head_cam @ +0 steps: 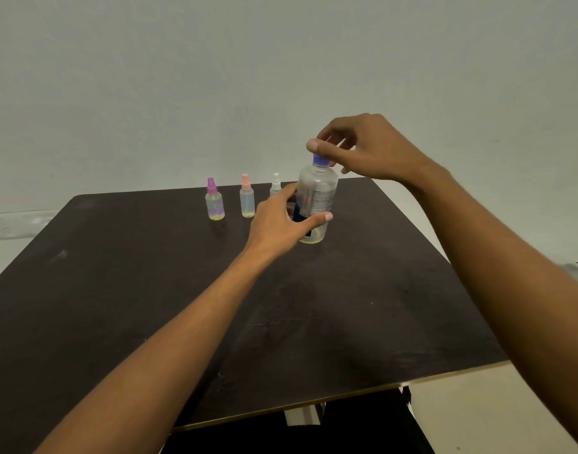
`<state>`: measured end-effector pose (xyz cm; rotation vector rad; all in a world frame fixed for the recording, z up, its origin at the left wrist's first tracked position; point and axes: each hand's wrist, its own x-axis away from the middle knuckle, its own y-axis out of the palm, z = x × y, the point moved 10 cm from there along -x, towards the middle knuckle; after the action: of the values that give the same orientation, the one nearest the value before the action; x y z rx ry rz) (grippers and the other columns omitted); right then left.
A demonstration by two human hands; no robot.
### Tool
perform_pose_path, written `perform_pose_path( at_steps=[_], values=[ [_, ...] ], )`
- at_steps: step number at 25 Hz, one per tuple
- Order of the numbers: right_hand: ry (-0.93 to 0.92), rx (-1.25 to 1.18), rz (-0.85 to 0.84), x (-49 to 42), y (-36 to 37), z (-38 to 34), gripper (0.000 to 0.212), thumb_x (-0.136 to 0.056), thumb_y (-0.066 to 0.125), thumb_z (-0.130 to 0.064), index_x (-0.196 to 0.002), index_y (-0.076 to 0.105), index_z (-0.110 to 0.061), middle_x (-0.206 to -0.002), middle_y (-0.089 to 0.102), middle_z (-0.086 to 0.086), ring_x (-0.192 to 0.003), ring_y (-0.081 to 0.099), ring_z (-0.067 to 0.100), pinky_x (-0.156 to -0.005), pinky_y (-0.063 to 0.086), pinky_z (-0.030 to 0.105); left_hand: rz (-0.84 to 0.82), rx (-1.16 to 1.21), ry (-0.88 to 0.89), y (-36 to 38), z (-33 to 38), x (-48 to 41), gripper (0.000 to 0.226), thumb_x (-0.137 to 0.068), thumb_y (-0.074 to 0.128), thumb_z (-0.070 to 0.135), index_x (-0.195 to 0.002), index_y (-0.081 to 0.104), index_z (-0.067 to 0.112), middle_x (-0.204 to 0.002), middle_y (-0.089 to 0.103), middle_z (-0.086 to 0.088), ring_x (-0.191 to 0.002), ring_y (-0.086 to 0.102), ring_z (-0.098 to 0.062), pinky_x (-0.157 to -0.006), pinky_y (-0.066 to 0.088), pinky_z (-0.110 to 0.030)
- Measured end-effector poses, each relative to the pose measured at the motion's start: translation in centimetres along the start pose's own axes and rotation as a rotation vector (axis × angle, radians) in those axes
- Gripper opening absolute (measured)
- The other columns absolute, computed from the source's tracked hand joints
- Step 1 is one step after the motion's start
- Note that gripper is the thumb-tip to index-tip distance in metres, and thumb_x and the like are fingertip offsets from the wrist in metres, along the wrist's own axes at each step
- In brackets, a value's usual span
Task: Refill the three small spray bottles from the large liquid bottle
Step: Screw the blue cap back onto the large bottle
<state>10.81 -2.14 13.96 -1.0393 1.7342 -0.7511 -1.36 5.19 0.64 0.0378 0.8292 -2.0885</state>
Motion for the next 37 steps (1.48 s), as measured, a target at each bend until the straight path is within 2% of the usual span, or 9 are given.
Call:
perform_pose_path(
  at_steps=[4,6,9,14,19,22,25,30,37],
  values=[
    [0.161,-0.447,0.054,3.6,3.2,3.0,0.058,-0.090,0.075,-0.059,-0.136,0.066,-0.025,-0.123,0.075,-0.005,-0.108,0.074,0.008,-0.085,0.066,0.036,0.009,0.014,0.025,-0.5,-0.1,0.0,0.081,-0.079,0.080,0.062,-0.147,0.054,0.027,-0.137,0.067,0.002,-0.120,0.067,-0.019,-0.102,0.057,-0.046],
    [0.159,-0.385,0.077,4.9,5.0,3.3,0.063,-0.089,0.077,-0.057,-0.142,0.061,-0.028,-0.128,0.071,-0.009,-0.111,0.071,0.004,-0.092,0.062,0.028,0.012,0.026,0.038,-0.4,-0.1,0.0,0.078,-0.080,0.081,0.060,-0.146,0.055,0.028,-0.135,0.068,0.003,-0.118,0.067,-0.018,-0.101,0.058,-0.046],
    [0.160,-0.328,0.170,5.7,5.9,3.2,0.066,-0.087,0.079,-0.055,-0.144,0.058,-0.030,-0.124,0.067,-0.016,-0.104,0.067,-0.006,-0.087,0.050,0.010,0.016,0.023,0.046,-0.3,-0.3,-0.2,0.078,-0.080,0.081,0.060,-0.147,0.054,0.029,-0.136,0.068,0.003,-0.120,0.067,-0.018,-0.102,0.058,-0.046],
    [0.156,-0.366,0.189,5.3,6.7,4.0,0.066,-0.086,0.080,-0.055,-0.144,0.058,-0.031,-0.124,0.068,-0.015,-0.108,0.069,0.001,-0.089,0.050,0.012,0.011,0.039,0.064,0.2,-0.8,-0.7,0.075,-0.080,0.082,0.059,-0.144,0.057,0.029,-0.131,0.070,0.005,-0.115,0.067,-0.014,-0.100,0.059,-0.038],
    [0.152,-0.335,0.185,3.4,6.6,6.1,0.070,-0.086,0.080,-0.054,-0.146,0.057,-0.027,-0.128,0.068,-0.010,-0.108,0.067,0.004,-0.087,0.047,0.008,-0.001,0.072,0.070,1.5,-0.8,-3.1,0.069,-0.080,0.084,0.054,-0.140,0.058,0.028,-0.129,0.070,0.007,-0.107,0.062,-0.004,-0.092,0.052,-0.019],
    [0.167,-0.303,0.178,1.9,6.9,8.4,0.072,-0.086,0.081,-0.053,-0.147,0.055,-0.026,-0.135,0.068,-0.004,-0.109,0.065,0.004,-0.083,0.045,0.005,-0.024,0.088,0.046,3.2,-1.2,-5.6,0.066,-0.082,0.085,0.046,-0.139,0.057,0.025,-0.127,0.068,0.010,-0.104,0.060,-0.002,-0.078,0.042,-0.003],
    [0.205,-0.294,0.159,0.3,7.7,11.5,0.072,-0.086,0.082,-0.050,-0.147,0.055,-0.025,-0.137,0.068,-0.001,-0.108,0.064,0.004,-0.081,0.044,0.002,-0.047,0.113,0.011,5.8,-2.3,-8.7,0.066,-0.083,0.086,0.039,-0.139,0.056,0.021,-0.131,0.068,0.003,-0.110,0.063,-0.009,-0.083,0.044,-0.008],
    [0.263,-0.290,0.111,-2.5,9.4,16.0,0.073,-0.086,0.084,-0.042,-0.149,0.054,-0.022,-0.139,0.067,0.003,-0.109,0.064,0.007,-0.086,0.045,0.006,-0.049,0.085,-0.038,9.3,-4.6,-13.3,0.067,-0.082,0.087,0.040,-0.136,0.056,0.017,-0.125,0.069,-0.001,-0.104,0.061,-0.011,-0.089,0.052,-0.026],
    [0.286,-0.282,0.041,-4.9,11.8,18.7,0.077,-0.088,0.083,-0.041,-0.154,0.050,-0.019,-0.144,0.064,0.007,-0.122,0.066,0.019,-0.098,0.049,0.023,-0.048,0.082,-0.079,11.2,-7.4,-16.2,0.069,-0.082,0.087,0.040,-0.137,0.055,0.015,-0.130,0.067,-0.004,-0.115,0.063,-0.017,-0.091,0.050,-0.026]
  ],
)
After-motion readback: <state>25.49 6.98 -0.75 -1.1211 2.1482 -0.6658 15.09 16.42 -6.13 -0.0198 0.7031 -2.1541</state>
